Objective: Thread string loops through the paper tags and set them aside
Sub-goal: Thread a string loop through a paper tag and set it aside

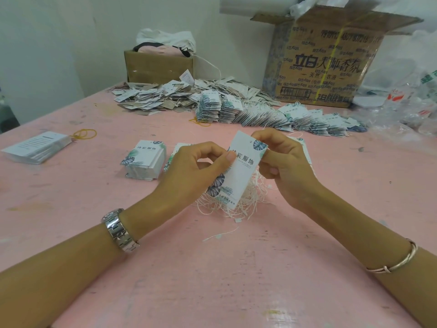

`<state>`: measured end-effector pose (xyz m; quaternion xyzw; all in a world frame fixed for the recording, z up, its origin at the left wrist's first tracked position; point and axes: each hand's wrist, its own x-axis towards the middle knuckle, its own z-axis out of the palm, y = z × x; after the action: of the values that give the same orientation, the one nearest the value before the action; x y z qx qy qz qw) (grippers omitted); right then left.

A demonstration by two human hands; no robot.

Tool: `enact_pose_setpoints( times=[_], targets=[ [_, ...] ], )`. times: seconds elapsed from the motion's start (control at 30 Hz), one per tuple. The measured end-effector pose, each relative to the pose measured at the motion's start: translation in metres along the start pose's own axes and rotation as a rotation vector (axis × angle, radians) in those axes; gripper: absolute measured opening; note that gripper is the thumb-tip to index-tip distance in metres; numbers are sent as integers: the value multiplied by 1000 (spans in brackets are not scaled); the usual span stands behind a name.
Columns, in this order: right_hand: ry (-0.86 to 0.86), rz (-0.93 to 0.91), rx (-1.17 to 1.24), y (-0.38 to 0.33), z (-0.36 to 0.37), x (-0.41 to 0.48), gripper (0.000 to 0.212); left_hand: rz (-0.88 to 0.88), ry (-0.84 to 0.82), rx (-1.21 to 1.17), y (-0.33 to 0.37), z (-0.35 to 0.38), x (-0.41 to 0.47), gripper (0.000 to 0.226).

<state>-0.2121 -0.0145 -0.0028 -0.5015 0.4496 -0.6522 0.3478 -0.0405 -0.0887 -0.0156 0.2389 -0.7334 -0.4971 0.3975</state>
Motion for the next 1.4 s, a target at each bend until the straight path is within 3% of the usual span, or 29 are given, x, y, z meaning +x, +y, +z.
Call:
enact_pose_setpoints(
  times=[0.17,0.33,0.57,0.7,0.87,1.1,1.4],
  targets=[
    [20,-10,-64,0,0,0,15,48,35,36,-3,-1,0,11],
    [14,-11,-77,2,1,-2,17,184,47,28,-2,-1,-1,37],
    [-39,-42,-102,2,3,-2,15,252,60,92,0,0,-2,21],
    [-32,-46,-100,3,2,-2,19,240,46,101,3,0,-5,23],
    [-48,-84,-166,2,1,-3,8,296,14,188,7,0,-7,28],
    [-133,-157,-210,2,3,-6,10,325,128,211,8,2,-7,7],
    [-166,-173,-401,6,0,-4,12,337,165,279,7,2,-8,5]
  ],
)
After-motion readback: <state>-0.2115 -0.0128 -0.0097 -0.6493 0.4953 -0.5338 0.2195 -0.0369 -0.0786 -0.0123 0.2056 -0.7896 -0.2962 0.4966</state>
